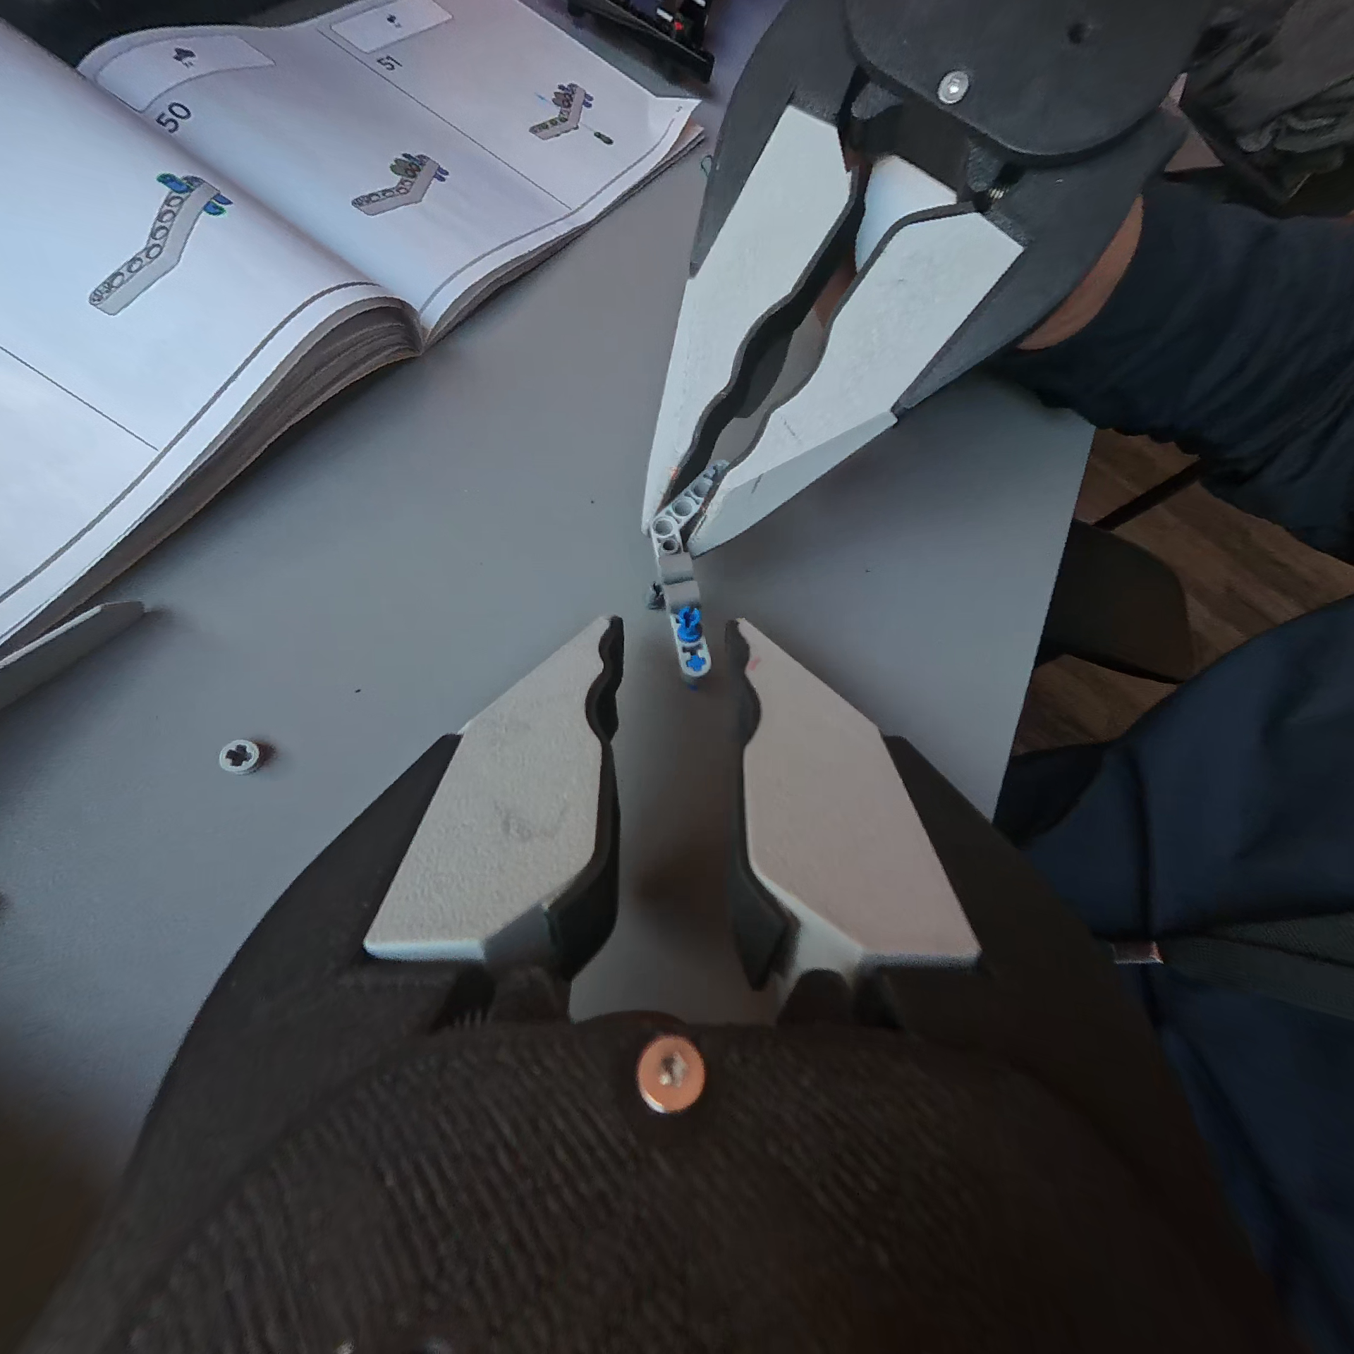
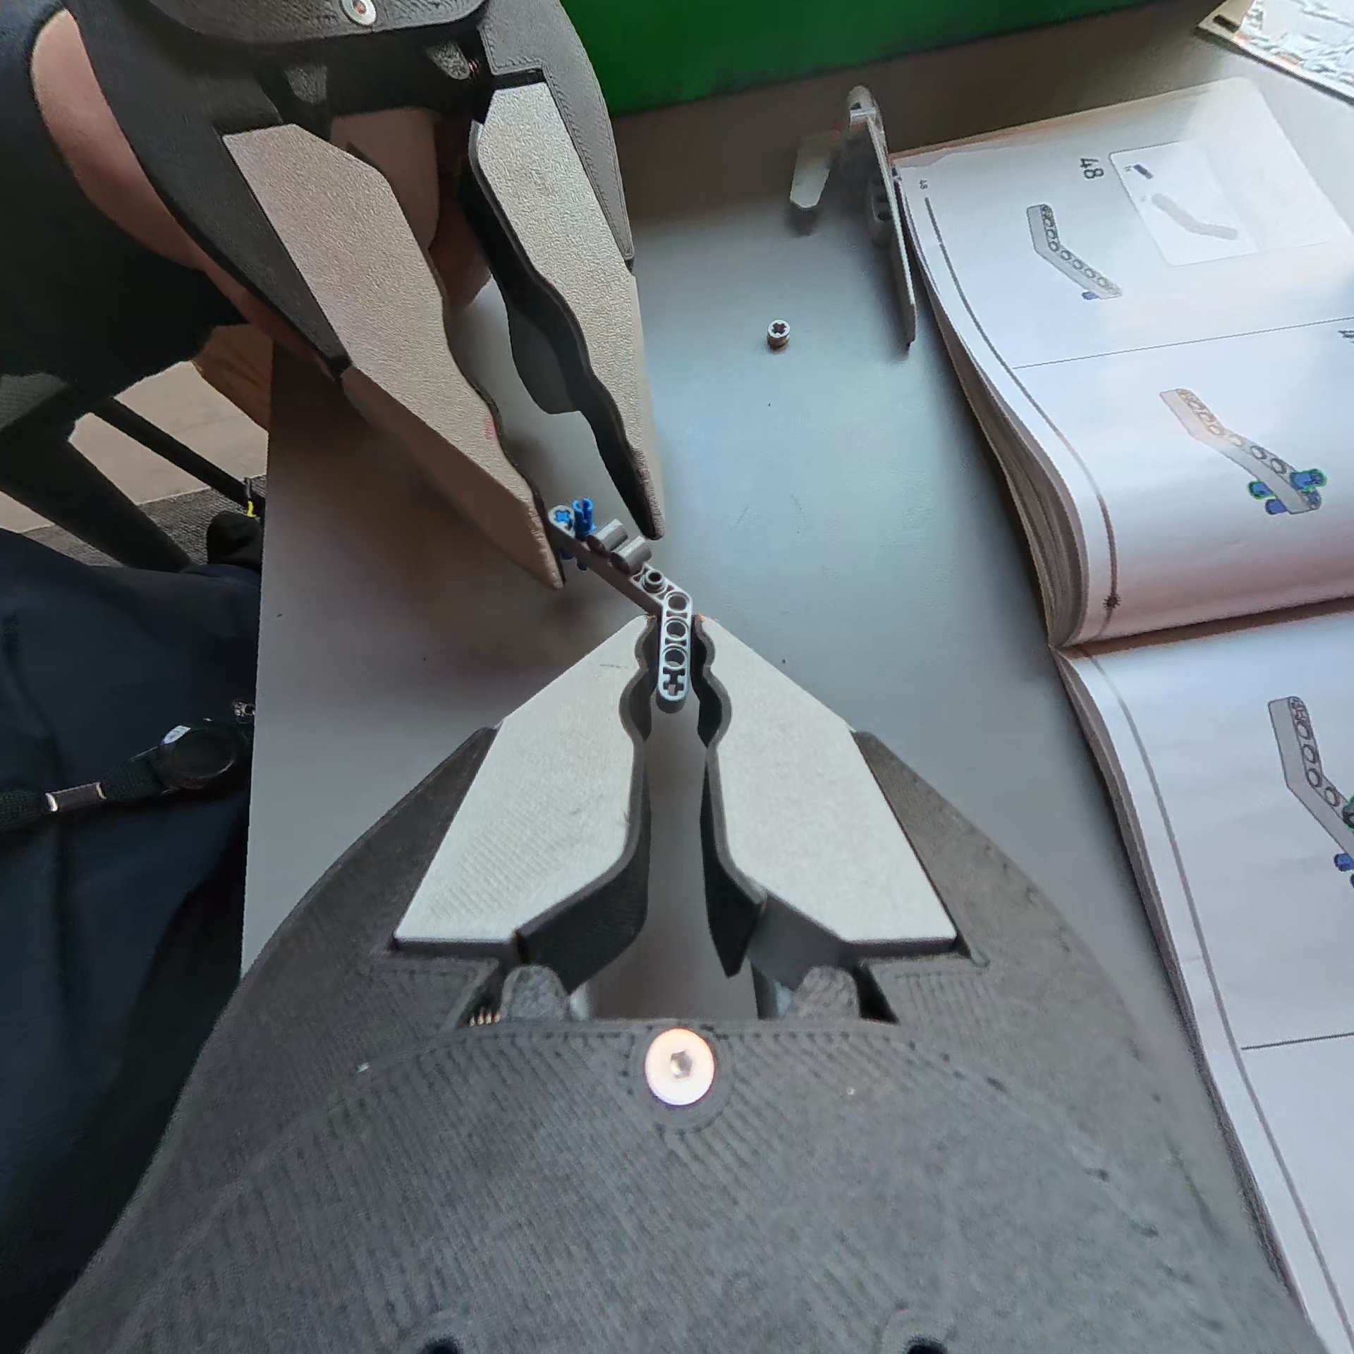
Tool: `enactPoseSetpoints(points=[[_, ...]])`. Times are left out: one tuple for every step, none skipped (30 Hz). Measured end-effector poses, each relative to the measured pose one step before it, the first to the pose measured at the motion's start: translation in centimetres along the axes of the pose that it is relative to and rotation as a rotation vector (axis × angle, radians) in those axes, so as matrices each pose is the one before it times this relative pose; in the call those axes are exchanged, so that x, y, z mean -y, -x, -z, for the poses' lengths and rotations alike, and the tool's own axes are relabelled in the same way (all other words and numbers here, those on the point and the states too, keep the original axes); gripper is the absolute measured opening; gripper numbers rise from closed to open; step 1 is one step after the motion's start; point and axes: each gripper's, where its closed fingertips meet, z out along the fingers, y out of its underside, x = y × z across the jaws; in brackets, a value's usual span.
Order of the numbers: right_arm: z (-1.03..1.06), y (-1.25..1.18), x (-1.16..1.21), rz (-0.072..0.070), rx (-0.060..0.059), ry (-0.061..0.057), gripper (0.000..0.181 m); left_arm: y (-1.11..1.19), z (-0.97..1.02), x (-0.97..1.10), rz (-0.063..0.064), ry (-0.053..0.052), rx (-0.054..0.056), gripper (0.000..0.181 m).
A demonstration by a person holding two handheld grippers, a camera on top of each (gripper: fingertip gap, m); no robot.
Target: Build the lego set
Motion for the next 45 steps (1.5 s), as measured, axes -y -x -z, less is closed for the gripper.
enactPoseSetpoints(points=[[-0.04, 0.048, -0.002, -0.003, 0.0027, 0.0015, 0.004, 0.045, -0.041, 0.0, 0.0007, 0.0016, 0.0043, 0.022], [-0.038, 0.021, -0.009, -0.0014, -0.0009, 0.0014, 0.004, 0.006, -0.028, 0.027, -0.0056, -0.0005, 0.0049, 0.016], [-0.046, -0.062, -0.024, 0.0004, -0.0071, 0.0021, 0.005, -0.106, -0.016, 0.063, -0.0119, -0.0028, 0.0019, 0.009], [-0.033, -0.042, -0.026, 0.002, -0.006, 0.0025, 0.005, -0.036, -0.023, -0.002, -0.013, 0.0014, 0.0089, 0.006], [-0.022, -0.039, -0.04, 0.0017, -0.0034, 0.0021, 0.005, 0.079, -0.073, -0.078, -0.0121, 0.0071, 0.0159, 0.006], [-0.022, -0.024, -0.063, -0.0005, 0.0003, 0.0025, 0.005, 0.08, -0.071, -0.058, -0.0089, 0.0061, 0.0129, 0.005], [-0.033, 0.038, -0.111, -0.0047, 0.0076, 0.0046, 0.006, 0.049, -0.106, -0.12, -0.0021, 0.0108, 0.0044, 0.005], [0.026, 0.085, -0.127, -0.0081, 0.014, 0.0051, 0.007, 0.033, -0.111, -0.089, 0.0018, 0.0099, -0.0024, 0.005], [0.06, 0.077, -0.022, -0.0052, 0.0135, -0.0021, 0.008, 0.044, -0.03, 0.023, -0.0008, 0.0018, -0.0039, 0.004], [0.081, 0.026, 0.064, 0.0026, 0.0089, -0.01, 0.008, 0.107, 0.022, 0.067, -0.0072, -0.0023, 0.001, 0.004], [0.057, -0.026, 0.074, 0.0076, 0.003, -0.0099, 0.009, 0.177, 0.039, -0.016, -0.0085, 0.0027, 0.0056, 0.004], [0.056, -0.122, 0.074, 0.009, -0.0061, -0.0073, 0.008, 0.288, -0.004, -0.221, -0.0069, 0.0142, 0.0113, 0.004], [0.037, -0.116, 0.104, 0.0109, -0.0074, -0.0064, 0.007, 0.175, -0.004, -0.213, -0.0055, 0.0128, 0.0047, 0.004], [-0.004, 0.035, 0.064, 0.0095, 0.0009, -0.0028, 0.006, -0.096, 0.03, -0.013, -0.0052, 0.0002, -0.0098, 0.003], [-0.022, 0.069, 0.072, 0.0049, 0.0021, -0.0016, 0.006, -0.052, 0.075, 0.037, -0.0063, -0.0038, -0.0041, 0.004], [-0.043, 0.034, 0.029, 0.0058, -0.0023, 0.0003, 0.006, 0.042, 0.031, -0.048, -0.0071, 0.0015, 0.0024, 0.004], [-0.051, 0.0, -0.02, 0.009, -0.0062, 0.0035, 0.006, -0.001, -0.008, -0.038, -0.0002, 0.0023, -0.0002, 0.004], [-0.027, -0.011, -0.03, 0.0113, -0.0081, 0.0038, 0.006, 0.001, -0.024, -0.024, -0.0001, 0.0023, -0.0001, 0.004], [-0.007, 0.016, -0.011, 0.0104, -0.0046, 0.0017, 0.006, -0.044, -0.012, -0.007, -0.0027, 0.0011, -0.0021, 0.004], [-0.005, 0.059, 0.044, 0.0045, 0.0016, -0.0025, 0.007, -0.1, 0.011, 0.038, -0.0043, -0.0024, -0.0057, 0.004], [0.005, 0.051, 0.085, -0.0026, 0.0052, -0.0056, 0.008, -0.109, 0.022, 0.097, -0.0045, -0.0061, -0.0058, 0.004], [-0.031, 0.049, 0.037, -0.0051, 0.0079, -0.0017, 0.011, -0.111, 0.015, 0.075, -0.0042, -0.0044, -0.0057, 0.004], [-0.061, 0.006, -0.071, -0.0044, 0.0057, 0.0051, 0.01, -0.012, -0.007, -0.001, -0.0007, 0.0004, 0.0, 0.004], [-0.066, -0.031, -0.064, 0.0004, 0.0014, 0.0041, 0.01, 0.004, -0.039, -0.05, 0.0001, 0.0036, 0.0001, 0.004], [-0.054, 0.018, -0.029, 0.0046, 0.0009, 0.002, 0.011, -0.061, -0.025, -0.024, -0.0029, 0.0025, -0.0028, 0.004], [-0.05, 0.01, -0.013, 0.0057, -0.0003, 0.0027, 0.011, -0.046, -0.028, 0.0, -0.0042, 0.0009, -0.0003, 0.004], [-0.042, 0.05, -0.013, 0.0074, 0.0001, 0.0047, 0.008, 0.009, -0.012, -0.029, -0.0023, 0.0019, 0.0027, 0.004], [-0.039, 0.054, -0.055, 0.0096, -0.0029, 0.0072, 0.007, 0.0, -0.023, -0.036, -0.0012, 0.003, 0.0008, 0.004], [-0.042, 0.003, -0.073, 0.0134, -0.0085, 0.0082, 0.007, -0.011, -0.039, -0.036, 0.0, 0.0034, -0.0003, 0.004], [-0.04, -0.017, -0.069, 0.0149, -0.0107, 0.0081, 0.007, -0.009, -0.037, -0.04, -0.0005, 0.0037, -0.0004, 0.004], [-0.015, -0.023, -0.03, 0.0141, -0.0116, 0.0061, 0.007, 0.006, -0.024, -0.02, -0.0011, 0.0013, 0.001, 0.004], [0.0, -0.015, -0.018, 0.0137, -0.0109, 0.0055, 0.007, 0.002, 0.002, -0.004, -0.0002, 0.0003, 0.0001, 0.004], [-0.025, -0.055, 0.004, 0.0113, -0.0112, 0.0045, 0.007, 0.039, -0.005, 0.001, 0.0022, -0.0002, 0.0013, 0.004], [-0.02, -0.074, 0.019, 0.0083, -0.0108, 0.0041, 0.007, 0.049, 0.004, 0.013, 0.0035, -0.0005, 0.0011, 0.004], [-0.02, -0.068, 0.024, 0.0065, -0.009, 0.0035, 0.007, 0.066, 0.008, 0.014, 0.0016, -0.0007, 0.0008, 0.004], [-0.047, -0.018, -0.02, 0.0061, -0.0036, 0.0054, 0.007, 0.015, -0.02, -0.043, 0.0021, 0.003, -0.003, 0.004], [-0.047, -0.006, -0.077, 0.0031, -0.0008, 0.0073, 0.007, -0.003, -0.054, -0.056, 0.0043, 0.0054, -0.0041, 0.004], [-0.014, -0.002, -0.026, 0.0007, 0.0001, 0.0035, 0.007, -0.004, -0.007, 0.0, 0.0034, -0.0003, -0.0039, 0.004], [0.01, 0.02, -0.01, 0.0004, 0.0006, 0.0022, 0.007, -0.026, -0.014, 0.001, 0.0034, 0.0003, -0.0052, 0.004], [0.017, 0.025, -0.01, 0.0022, -0.0009, 0.0015, 0.007, -0.029, -0.005, -0.005, 0.0011, 0.0004, -0.0036, 0.004], [0.008, 0.003, -0.005, 0.0067, -0.0057, 0.001, 0.007, 0.0, -0.005, 0.008, -0.0022, -0.0003, 0.0022, 0.004], [0.007, -0.015, 0.019, 0.0092, -0.0092, 0.0007, 0.007, 0.03, 0.018, 0.016, -0.0039, -0.0014, 0.0058, 0.004], [0.01, 0.014, 0.042, 0.0076, -0.0049, 0.0008, 0.007, -0.03, 0.039, 0.02, -0.0037, -0.0024, 0.0014, 0.004], [0.046, 0.018, 0.053, 0.0019, 0.0004, -0.0015, 0.007, -0.036, 0.046, 0.029, -0.001, -0.0041, -0.0018, 0.004], [0.065, 0.017, 0.073, -0.0038, 0.0034, -0.0042, 0.007, -0.033, 0.045, 0.06, 0.001, -0.005, -0.0033, 0.003]])
